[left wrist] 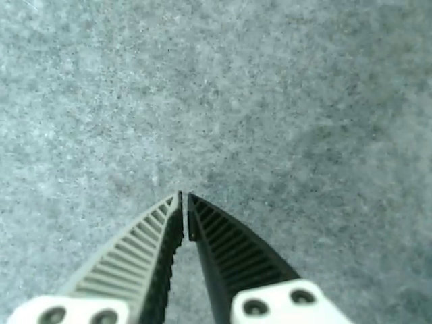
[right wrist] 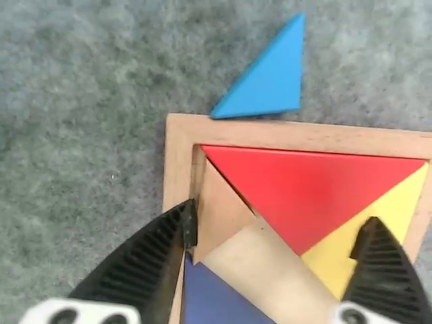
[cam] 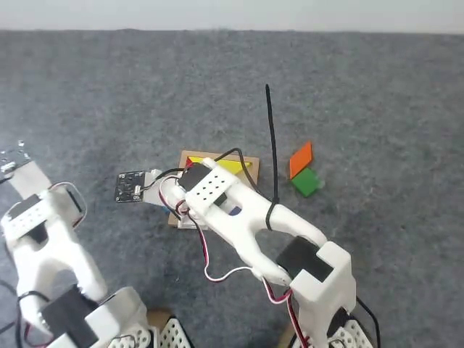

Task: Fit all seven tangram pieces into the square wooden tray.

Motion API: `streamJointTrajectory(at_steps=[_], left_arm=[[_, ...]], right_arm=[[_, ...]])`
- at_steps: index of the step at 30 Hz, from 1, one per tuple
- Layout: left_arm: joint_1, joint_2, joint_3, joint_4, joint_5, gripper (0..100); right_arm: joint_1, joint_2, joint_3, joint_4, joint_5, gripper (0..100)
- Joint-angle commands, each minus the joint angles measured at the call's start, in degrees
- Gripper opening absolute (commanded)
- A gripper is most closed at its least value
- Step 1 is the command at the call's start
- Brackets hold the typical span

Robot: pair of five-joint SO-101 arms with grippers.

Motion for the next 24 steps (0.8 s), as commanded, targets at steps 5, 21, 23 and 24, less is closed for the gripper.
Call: streamJointTrajectory(at_steps=[5,21,23,24], left_arm=[[0.09,-2.90,-0.66,-0.97,0.26,1],[17.49,-2.37,-1.80,5.01,0.00,6],[23.38,-2.37,-1.89,7.21,0.35,11],[26.11,-2.37,-2.33,7.82,0.53,12]], right_arm=[[3.21,-6.90,-3.96,7.34,-9.23,4.5],[14.73,-35.56,37.71,-12.53,-28.04,0.6],[18.77,-35.56,39.56,-15.69,-28.57,0.6],[19.91,-35.56,40.09,-16.57,-28.66,0.6]])
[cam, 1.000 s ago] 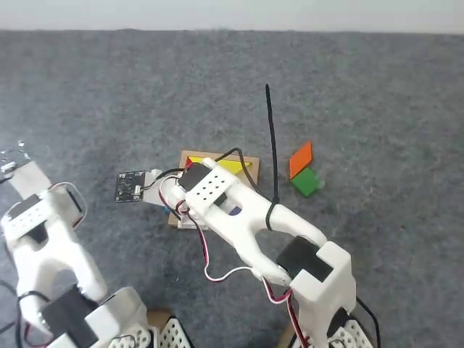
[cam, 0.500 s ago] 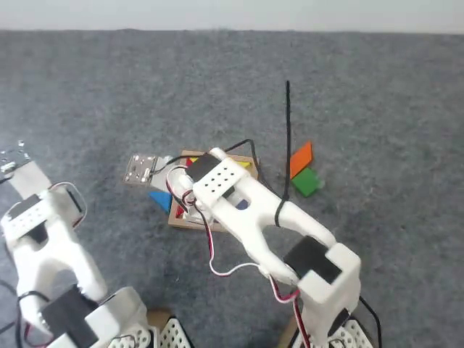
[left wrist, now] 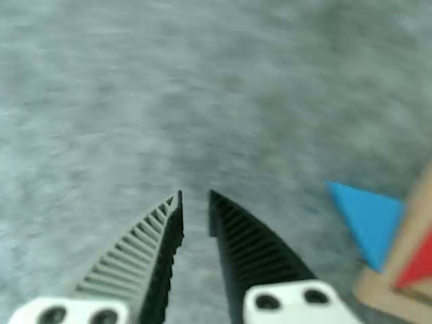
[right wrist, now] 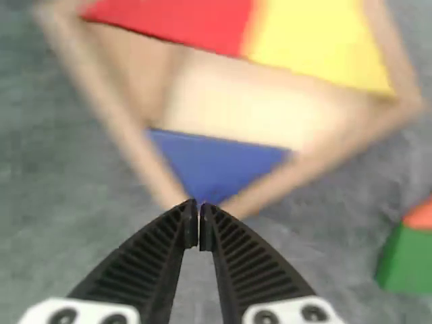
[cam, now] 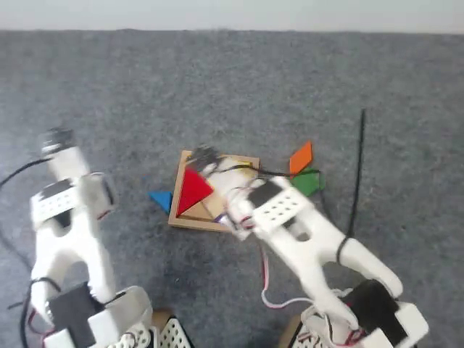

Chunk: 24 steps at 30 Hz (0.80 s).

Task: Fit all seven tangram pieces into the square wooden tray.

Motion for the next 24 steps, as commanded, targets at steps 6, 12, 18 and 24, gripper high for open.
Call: streamJointTrajectory(at_steps=[6,12,18,24], left_arm=[[18.29,-2.29,-7.08,3.60,12.40,13],[18.81,-2.29,-7.78,2.29,20.66,13],[18.73,-2.46,-4.18,-4.04,18.11,13],[18.64,-2.46,-4.00,-3.87,18.11,13]], right_arm=[[5.58,-4.35,1.23,-3.30,-1.23,0.6],[11.12,-6.99,-0.70,-0.57,-0.70,1.0],[16.66,-9.45,-3.78,5.05,2.55,19.9],[17.36,-1.54,-3.87,0.57,6.68,30.7]])
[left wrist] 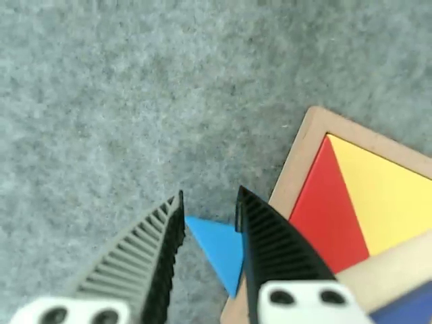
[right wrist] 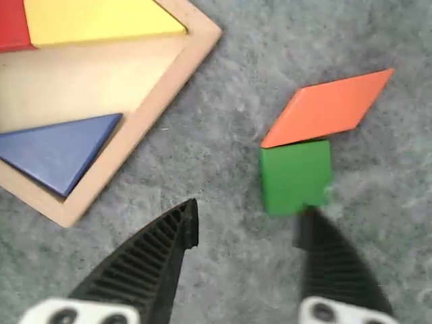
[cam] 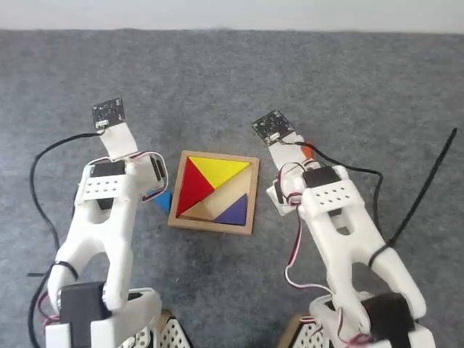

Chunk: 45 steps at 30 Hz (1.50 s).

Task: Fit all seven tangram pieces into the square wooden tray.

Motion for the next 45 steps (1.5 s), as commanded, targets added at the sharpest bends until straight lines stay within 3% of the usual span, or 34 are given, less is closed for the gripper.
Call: streamJointTrajectory(at_steps=[1,10,17,26,36,42,45], left_arm=[[0.18,-2.46,-0.40,-0.97,-0.62,13],[0.26,-2.46,-0.31,-0.97,-0.79,13],[0.18,-2.37,-0.22,-0.26,-0.79,13],[0.26,-2.37,-0.22,0.26,-0.79,13],[0.35,-2.37,-0.22,0.26,-0.88,13],[0.35,-2.37,-0.22,0.26,-0.88,13],[0.44,-2.37,-0.22,0.18,-0.88,13]], right_arm=[[1.45,4.97,-3.52,-4.18,3.96,30.8],[5.14,19.56,-12.22,-5.58,10.11,30.6],[6.37,21.41,-12.57,-6.02,12.92,30.4],[7.78,21.49,-12.66,-5.85,14.33,12.2],[8.04,20.97,-12.66,-5.49,14.07,10.7],[7.43,17.98,-16.09,3.82,13.71,10.7],[6.37,13.14,-17.05,8.75,9.58,10.7]])
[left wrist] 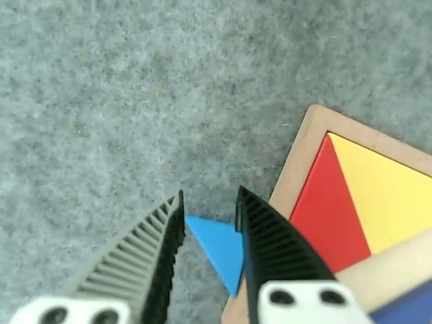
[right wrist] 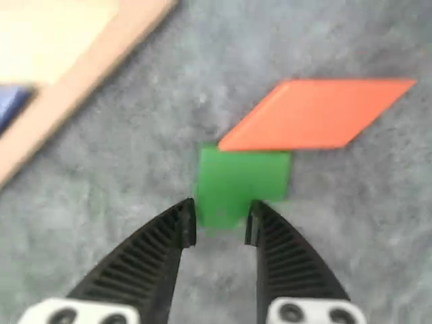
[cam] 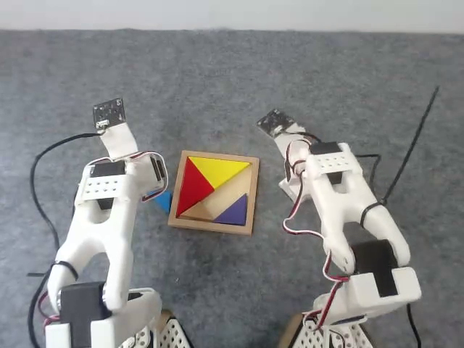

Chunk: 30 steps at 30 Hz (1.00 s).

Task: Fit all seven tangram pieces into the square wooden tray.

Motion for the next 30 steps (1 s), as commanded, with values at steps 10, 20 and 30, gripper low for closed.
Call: streamJointTrajectory(at_steps=[10,20,30], left_arm=[[0.35,-2.37,-0.22,0.18,-0.53,13],[0.35,-2.37,0.22,0.09,-0.53,13],[0.44,-2.37,0.40,-0.09,-0.53,13]], right_arm=[[-8.04,-25.27,3.87,8.04,-4.48,11.1],[-0.04,-6.81,0.53,-4.88,0.79,25.6],[-0.22,6.29,-10.73,2.42,4.48,25.5]])
